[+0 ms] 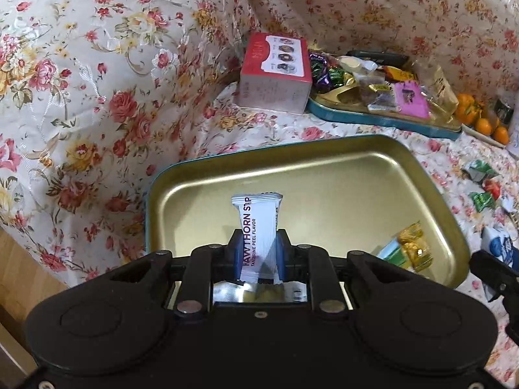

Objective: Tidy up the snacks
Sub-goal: 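Carry the hawthorn strip over the tray with the left tool while the right tool carries the blueberry bag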

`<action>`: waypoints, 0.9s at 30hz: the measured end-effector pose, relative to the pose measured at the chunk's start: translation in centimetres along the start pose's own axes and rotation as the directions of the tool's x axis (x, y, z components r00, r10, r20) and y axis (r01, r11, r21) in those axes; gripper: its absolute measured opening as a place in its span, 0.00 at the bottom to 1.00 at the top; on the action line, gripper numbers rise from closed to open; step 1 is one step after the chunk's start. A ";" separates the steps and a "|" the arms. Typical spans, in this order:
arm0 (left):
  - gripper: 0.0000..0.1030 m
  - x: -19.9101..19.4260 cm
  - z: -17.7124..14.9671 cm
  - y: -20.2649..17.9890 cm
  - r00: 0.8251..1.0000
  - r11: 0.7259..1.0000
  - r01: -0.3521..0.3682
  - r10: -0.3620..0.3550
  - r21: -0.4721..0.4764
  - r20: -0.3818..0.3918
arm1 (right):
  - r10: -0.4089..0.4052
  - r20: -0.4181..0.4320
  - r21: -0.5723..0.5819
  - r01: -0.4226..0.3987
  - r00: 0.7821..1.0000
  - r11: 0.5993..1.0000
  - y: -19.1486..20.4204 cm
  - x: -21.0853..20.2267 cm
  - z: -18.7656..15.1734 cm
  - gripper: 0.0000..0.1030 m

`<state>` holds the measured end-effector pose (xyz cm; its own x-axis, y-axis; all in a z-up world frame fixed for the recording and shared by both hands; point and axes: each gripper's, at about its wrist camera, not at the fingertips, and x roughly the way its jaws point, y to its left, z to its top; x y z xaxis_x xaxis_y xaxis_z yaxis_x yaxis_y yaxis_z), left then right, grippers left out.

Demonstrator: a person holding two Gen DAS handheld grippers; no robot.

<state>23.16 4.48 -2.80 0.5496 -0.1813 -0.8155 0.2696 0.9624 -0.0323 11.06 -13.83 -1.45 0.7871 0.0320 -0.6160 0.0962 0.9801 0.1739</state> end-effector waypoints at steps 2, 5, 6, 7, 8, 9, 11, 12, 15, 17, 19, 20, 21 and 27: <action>0.26 0.0 -0.3 0.4 1.000 1.000 -0.016 0.016 0.001 0.005 | 0.013 -0.014 -0.016 -0.014 1.000 1.000 1.0 0.9 0.0 0.35; 0.26 0.4 -0.5 1.0 1.000 1.000 -0.021 0.021 -0.009 0.005 | 0.019 -0.033 -0.034 -0.020 0.999 0.999 2.3 2.3 0.1 0.35; 0.26 0.6 -0.6 1.2 1.000 1.000 -0.025 0.025 -0.012 0.004 | 0.023 -0.040 -0.037 -0.025 0.999 0.999 2.8 2.7 0.1 0.35; 0.26 0.7 -0.7 1.4 1.000 0.999 -0.030 0.030 -0.015 0.003 | 0.028 -0.047 -0.041 -0.030 0.999 0.999 3.3 3.2 0.2 0.35; 0.26 0.9 -0.7 1.5 0.999 0.999 -0.035 0.035 -0.017 0.001 | 0.028 -0.052 -0.045 -0.031 0.998 0.999 3.6 3.5 0.2 0.35; 0.26 1.0 -0.7 1.5 0.999 0.999 -0.037 0.037 -0.016 0.000 | 0.027 -0.058 -0.054 -0.030 0.998 0.998 4.1 3.9 0.1 0.35; 0.27 1.1 -0.7 1.6 1.000 0.999 -0.031 0.031 -0.017 -0.001 | 0.025 -0.072 -0.074 -0.030 0.997 0.997 5.1 4.9 0.1 0.35; 0.28 1.1 -0.7 1.6 1.000 0.999 -0.028 0.028 -0.017 -0.006 | 0.023 -0.078 -0.082 -0.030 0.997 0.996 5.4 5.3 0.1 0.36; 0.31 1.0 -0.7 1.8 1.000 1.000 -0.018 0.018 -0.023 -0.009 | 0.025 -0.095 -0.100 -0.034 0.995 0.994 6.2 6.5 0.2 0.36; 0.31 0.9 -0.6 1.9 1.000 0.999 -0.022 0.021 -0.027 -0.007 | 0.022 -0.106 -0.114 -0.034 0.994 0.993 6.7 7.1 0.3 0.36; 0.31 0.9 -0.5 2.1 1.000 0.999 -0.024 0.023 -0.034 -0.010 | 0.020 -0.114 -0.122 -0.034 0.993 0.992 7.0 7.7 0.4 0.36; 0.31 0.8 -0.5 2.1 1.000 0.999 -0.024 0.023 -0.040 -0.012 | 0.019 -0.118 -0.123 -0.034 0.993 0.992 7.1 7.9 0.5 0.36; 0.31 0.8 -0.5 2.3 1.000 0.999 -0.023 0.023 -0.047 -0.014 | 0.018 -0.122 -0.124 -0.033 0.992 0.992 7.2 8.2 0.5 0.36; 0.31 0.5 -0.4 2.4 1.000 0.998 -0.024 0.023 -0.058 -0.015 | 0.012 -0.133 -0.124 -0.029 0.991 0.992 7.5 9.1 0.9 0.36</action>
<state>23.72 6.75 -3.55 0.5439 -0.1558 -0.8245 0.2095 0.9767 -0.0464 19.50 -6.36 -5.12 0.7003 0.0699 -0.7104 -0.0032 0.9955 0.0948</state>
